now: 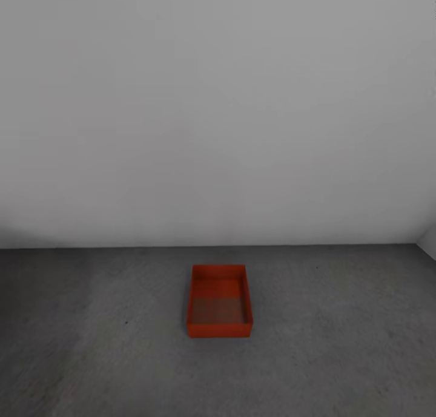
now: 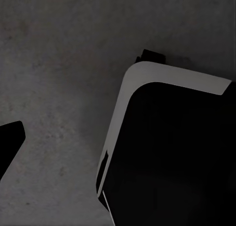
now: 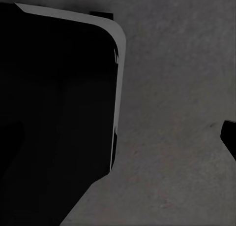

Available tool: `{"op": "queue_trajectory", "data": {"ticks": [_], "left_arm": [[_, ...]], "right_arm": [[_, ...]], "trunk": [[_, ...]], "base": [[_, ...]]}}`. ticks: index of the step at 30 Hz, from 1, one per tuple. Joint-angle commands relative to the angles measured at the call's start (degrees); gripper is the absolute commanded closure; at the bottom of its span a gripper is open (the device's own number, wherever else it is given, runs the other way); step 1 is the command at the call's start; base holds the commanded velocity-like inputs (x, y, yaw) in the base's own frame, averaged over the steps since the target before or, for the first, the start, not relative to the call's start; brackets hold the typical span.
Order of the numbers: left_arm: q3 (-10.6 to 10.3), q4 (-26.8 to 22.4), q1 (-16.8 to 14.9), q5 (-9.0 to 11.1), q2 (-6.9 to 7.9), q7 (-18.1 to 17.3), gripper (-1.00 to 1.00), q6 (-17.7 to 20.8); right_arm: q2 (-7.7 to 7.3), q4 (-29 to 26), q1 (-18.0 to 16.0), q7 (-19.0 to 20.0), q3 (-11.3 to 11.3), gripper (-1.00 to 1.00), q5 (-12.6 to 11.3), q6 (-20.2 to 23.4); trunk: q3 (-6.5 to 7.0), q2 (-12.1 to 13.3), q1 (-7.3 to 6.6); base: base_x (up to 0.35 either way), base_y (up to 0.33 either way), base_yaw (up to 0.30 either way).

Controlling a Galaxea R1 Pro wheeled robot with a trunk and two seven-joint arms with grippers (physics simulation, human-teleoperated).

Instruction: Move the two storage containers from the living room to the garage. In the garage, place one container on the floor and stack the other container on top of it (either order is fine).

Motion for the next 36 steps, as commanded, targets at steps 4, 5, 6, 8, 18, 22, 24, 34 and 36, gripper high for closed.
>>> {"op": "queue_trajectory", "data": {"ticks": [4,5,6,8,18,22,24,34,36], "left_arm": [[-0.2,0.0,0.0,0.3,-0.03,0.1,-1.00,-0.2],[-0.2,0.0,0.0,0.3,-0.04,0.1,-1.00,-0.2],[-0.2,0.0,0.0,0.3,-0.03,0.1,-1.00,-0.2],[-0.2,0.0,0.0,0.3,-0.02,0.1,-1.00,-0.2],[-0.2,0.0,0.0,0.3,-0.02,0.1,-1.00,-0.2],[-0.2,0.0,0.0,0.3,-0.01,0.1,-1.00,-0.2],[-0.2,0.0,0.0,0.3,-0.01,0.1,-1.00,-0.2],[-0.2,0.0,0.0,0.3,0.00,0.1,-1.00,-0.2],[-0.2,0.0,0.0,0.3,-0.02,0.1,-1.00,-0.2]], "right_arm": [[0.04,0.1,0.0,0.0,0.5,-1.00,-0.4,-0.2],[0.05,0.1,0.0,0.0,0.5,-1.00,-0.4,-0.2],[0.05,0.1,0.0,0.0,0.5,-1.00,-0.4,-0.2],[0.05,0.1,0.0,0.0,0.5,-1.00,-0.4,-0.2],[0.06,0.1,0.0,-0.1,0.5,-1.00,-0.4,-0.3],[0.11,0.1,0.0,-0.5,0.5,-1.00,-0.4,-0.2],[0.12,0.2,0.0,-0.7,0.5,-1.00,-0.4,-0.2],[0.22,0.1,0.0,-1.0,0.5,-1.00,-0.3,-0.4],[0.22,0.2,0.0,-1.0,0.5,-1.00,-0.3,-0.4]], "trunk": [[0.32,0.0,0.00],[0.42,0.0,0.00],[0.51,0.0,0.00],[0.70,0.0,0.00],[1.63,0.0,0.00],[2.00,0.0,0.00],[2.18,0.0,0.00],[3.11,0.0,0.00],[3.30,0.0,0.00]], "base": [[0.000,0.000,0.000],[0.000,0.000,0.000],[0.000,0.000,0.000],[0.000,0.000,0.000],[0.000,0.000,0.000],[0.000,0.000,0.000],[0.000,0.000,0.000],[0.000,0.000,0.000],[0.000,0.000,0.000]]}}
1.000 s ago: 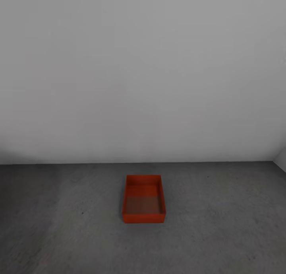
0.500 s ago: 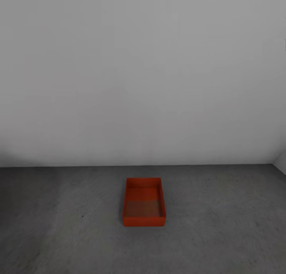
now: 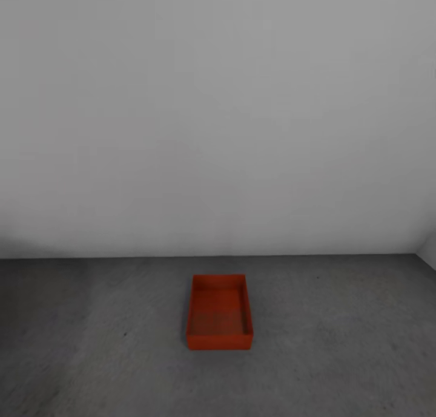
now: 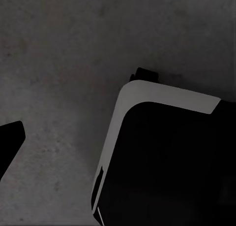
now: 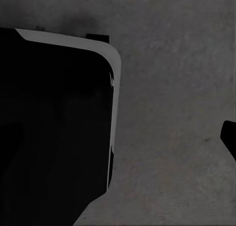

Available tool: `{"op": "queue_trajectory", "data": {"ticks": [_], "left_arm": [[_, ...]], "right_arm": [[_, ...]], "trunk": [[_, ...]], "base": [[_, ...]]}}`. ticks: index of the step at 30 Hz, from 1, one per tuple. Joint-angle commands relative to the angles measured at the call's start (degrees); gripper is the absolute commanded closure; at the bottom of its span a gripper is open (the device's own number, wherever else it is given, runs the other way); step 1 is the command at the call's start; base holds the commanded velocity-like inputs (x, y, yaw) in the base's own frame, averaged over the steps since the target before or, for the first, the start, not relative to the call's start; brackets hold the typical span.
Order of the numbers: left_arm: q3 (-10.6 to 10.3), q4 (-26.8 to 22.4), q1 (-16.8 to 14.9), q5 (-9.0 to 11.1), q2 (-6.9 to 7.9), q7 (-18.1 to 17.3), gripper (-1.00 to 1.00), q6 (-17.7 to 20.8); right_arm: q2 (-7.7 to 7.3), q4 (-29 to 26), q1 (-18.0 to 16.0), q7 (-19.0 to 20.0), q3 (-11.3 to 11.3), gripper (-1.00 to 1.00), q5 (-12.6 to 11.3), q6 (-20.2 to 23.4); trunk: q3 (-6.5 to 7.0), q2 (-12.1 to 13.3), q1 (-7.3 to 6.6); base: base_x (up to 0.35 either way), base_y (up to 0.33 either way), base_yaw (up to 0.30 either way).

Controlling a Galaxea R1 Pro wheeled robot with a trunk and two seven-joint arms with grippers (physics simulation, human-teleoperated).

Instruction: Move the two storage containers from the living room to the garage. In the garage, place one container on the floor and stack the other container on top of it (either order is fine).

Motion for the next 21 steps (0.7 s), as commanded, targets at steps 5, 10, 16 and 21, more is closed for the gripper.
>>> {"op": "queue_trajectory", "data": {"ticks": [5,10,16,21], "left_arm": [[-0.2,0.0,0.0,0.3,-0.01,0.1,-1.00,-0.2],[-0.2,0.0,0.0,0.3,-0.02,0.1,-1.00,-0.2],[-0.2,0.0,0.0,0.3,0.00,0.1,-1.00,-0.2],[-0.2,0.0,0.0,0.3,0.01,0.1,-1.00,-0.2]], "right_arm": [[0.04,0.2,-0.1,0.0,0.5,-1.00,-0.4,-0.2],[0.04,0.1,-0.1,-0.1,0.5,-1.00,-0.4,-0.2],[0.04,0.1,-0.1,0.0,0.5,-1.00,-0.4,-0.2],[0.04,0.1,-0.1,-0.1,0.5,-1.00,-0.4,-0.1]], "trunk": [[0.41,0.0,0.00],[0.88,0.0,0.00],[1.43,0.0,0.00],[1.90,0.0,0.00]], "base": [[0.000,0.000,0.000],[0.000,0.000,0.000],[0.000,0.000,0.000],[0.000,0.000,0.000]]}}
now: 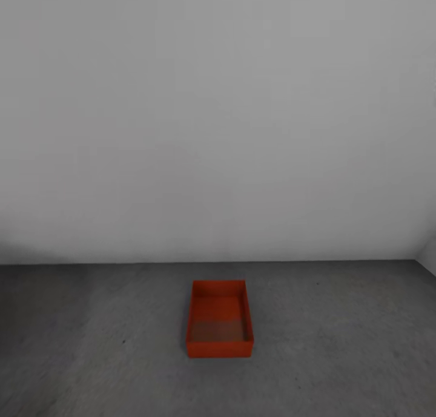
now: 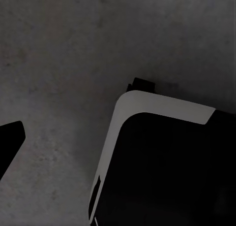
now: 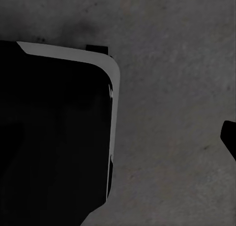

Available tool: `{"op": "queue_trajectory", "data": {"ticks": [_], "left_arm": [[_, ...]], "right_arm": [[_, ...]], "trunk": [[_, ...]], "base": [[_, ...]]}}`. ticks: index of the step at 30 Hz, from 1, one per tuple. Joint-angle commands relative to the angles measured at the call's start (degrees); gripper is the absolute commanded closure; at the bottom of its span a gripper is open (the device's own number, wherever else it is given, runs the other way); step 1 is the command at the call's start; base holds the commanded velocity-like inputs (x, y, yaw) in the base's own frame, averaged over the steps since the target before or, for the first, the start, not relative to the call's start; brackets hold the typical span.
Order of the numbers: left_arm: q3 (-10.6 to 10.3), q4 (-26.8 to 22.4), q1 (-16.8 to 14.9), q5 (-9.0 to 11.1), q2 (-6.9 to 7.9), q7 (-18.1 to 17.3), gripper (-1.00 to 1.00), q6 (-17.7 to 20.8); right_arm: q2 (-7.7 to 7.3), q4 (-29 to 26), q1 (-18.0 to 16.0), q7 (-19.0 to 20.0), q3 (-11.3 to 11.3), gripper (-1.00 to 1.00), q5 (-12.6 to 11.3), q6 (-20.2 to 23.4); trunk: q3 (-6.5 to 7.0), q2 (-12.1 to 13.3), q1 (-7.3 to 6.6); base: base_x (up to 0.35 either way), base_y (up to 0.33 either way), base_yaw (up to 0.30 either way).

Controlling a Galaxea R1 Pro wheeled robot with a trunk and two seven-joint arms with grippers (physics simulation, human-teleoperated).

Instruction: Move the two storage containers from the living room to the garage. In the garage, place one container on the floor and stack the other container on top of it (either order is fine).

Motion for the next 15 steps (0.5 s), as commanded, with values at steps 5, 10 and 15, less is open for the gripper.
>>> {"op": "queue_trajectory", "data": {"ticks": [5,10,15], "left_arm": [[-0.2,0.0,0.0,0.3,0.00,0.1,-1.00,-0.2],[-0.2,0.0,0.0,0.3,-0.01,0.1,-1.00,-0.2],[-0.2,0.0,0.0,0.3,-0.06,0.1,-1.00,-0.2]], "right_arm": [[0.03,0.1,-0.1,0.0,0.5,-1.00,-0.4,-0.3],[0.03,0.1,-0.1,0.0,0.5,-1.00,-0.4,-0.3],[0.03,0.2,-0.1,0.0,0.5,-1.00,-0.4,-1.0]], "trunk": [[0.41,0.0,0.00],[0.87,0.0,0.00],[1.34,0.0,0.00]], "base": [[0.000,0.000,0.000],[0.000,0.000,0.000],[0.000,0.000,0.000]]}}
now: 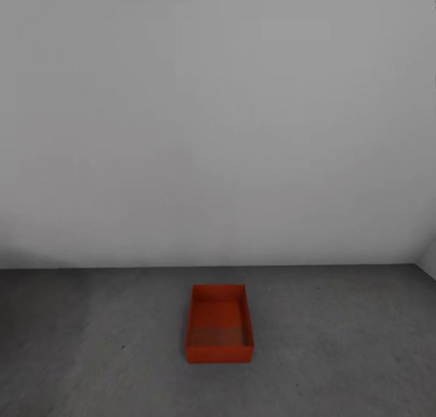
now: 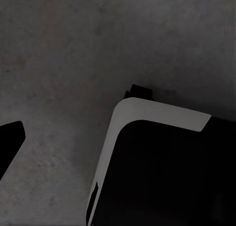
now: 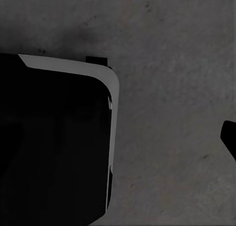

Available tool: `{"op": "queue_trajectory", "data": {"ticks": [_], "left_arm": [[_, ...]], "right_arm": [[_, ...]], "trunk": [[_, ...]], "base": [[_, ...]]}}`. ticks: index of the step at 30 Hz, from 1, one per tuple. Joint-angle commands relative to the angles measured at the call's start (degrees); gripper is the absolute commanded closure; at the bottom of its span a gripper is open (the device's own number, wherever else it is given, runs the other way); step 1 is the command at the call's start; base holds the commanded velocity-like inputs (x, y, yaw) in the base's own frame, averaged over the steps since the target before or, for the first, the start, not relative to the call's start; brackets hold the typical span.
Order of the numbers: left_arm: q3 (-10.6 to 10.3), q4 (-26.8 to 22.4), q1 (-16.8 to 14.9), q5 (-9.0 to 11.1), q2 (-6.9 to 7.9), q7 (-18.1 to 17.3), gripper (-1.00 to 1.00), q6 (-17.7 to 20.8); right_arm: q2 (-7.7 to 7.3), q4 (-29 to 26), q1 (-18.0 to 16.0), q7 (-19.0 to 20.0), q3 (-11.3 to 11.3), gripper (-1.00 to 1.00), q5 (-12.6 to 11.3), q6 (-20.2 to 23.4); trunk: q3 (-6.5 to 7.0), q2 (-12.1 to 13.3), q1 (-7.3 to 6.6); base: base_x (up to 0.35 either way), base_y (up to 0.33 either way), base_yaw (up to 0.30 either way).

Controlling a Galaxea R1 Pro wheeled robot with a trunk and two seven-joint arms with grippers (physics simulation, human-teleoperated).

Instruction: Move the two storage containers from the living room to the garage. In the garage, place one container on the floor and stack the other container on top of it (either order is fine).

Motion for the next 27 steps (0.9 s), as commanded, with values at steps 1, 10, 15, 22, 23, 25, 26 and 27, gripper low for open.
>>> {"op": "queue_trajectory", "data": {"ticks": [1,10,15,22,23,25,26,27], "left_arm": [[-0.2,0.0,0.0,0.3,-0.01,0.1,-1.00,-0.2],[-0.2,0.0,0.0,0.3,0.03,0.1,-1.00,-0.2],[-0.2,0.0,0.0,0.3,0.05,0.1,-1.00,-0.2],[-0.2,0.0,0.0,0.3,0.02,0.1,-1.00,-0.2],[-0.2,0.0,0.0,0.3,0.05,0.1,-1.00,-0.2],[-0.2,0.0,0.0,0.3,0.04,0.1,-1.00,-0.2],[-0.2,0.0,0.0,0.3,0.05,0.1,-1.00,-0.2],[-0.2,0.0,0.0,0.3,0.06,0.1,-1.00,-0.2]], "right_arm": [[0.03,0.2,0.0,0.0,0.5,-1.00,-0.4,-0.4],[0.03,0.2,0.0,-0.2,0.5,-1.00,-0.4,-0.6],[0.08,0.2,0.0,-0.2,0.5,-1.00,-0.3,-0.6],[0.63,0.2,-0.1,-0.2,0.5,-1.00,-0.2,-0.5],[0.64,0.2,0.0,-0.1,0.5,-1.00,-0.2,-0.5],[0.58,0.2,0.0,-0.1,0.5,-1.00,-0.2,-0.5],[0.57,0.2,-0.1,-0.1,0.5,-1.00,-0.2,-0.5],[0.57,0.2,0.0,-0.1,0.5,-1.00,-0.2,-0.5]], "trunk": [[0.03,0.0,0.00],[0.87,0.0,0.00],[1.33,0.0,0.00],[1.98,0.0,0.00],[2.06,0.0,0.00],[2.11,0.0,0.00],[2.12,0.0,0.00],[2.13,0.0,0.00]], "base": [[0.000,0.000,0.000],[0.000,0.000,0.000],[0.000,0.000,0.000],[0.000,0.000,0.000],[0.000,0.000,0.000],[0.000,0.000,0.000],[0.000,0.000,0.000],[0.000,0.000,0.000]]}}
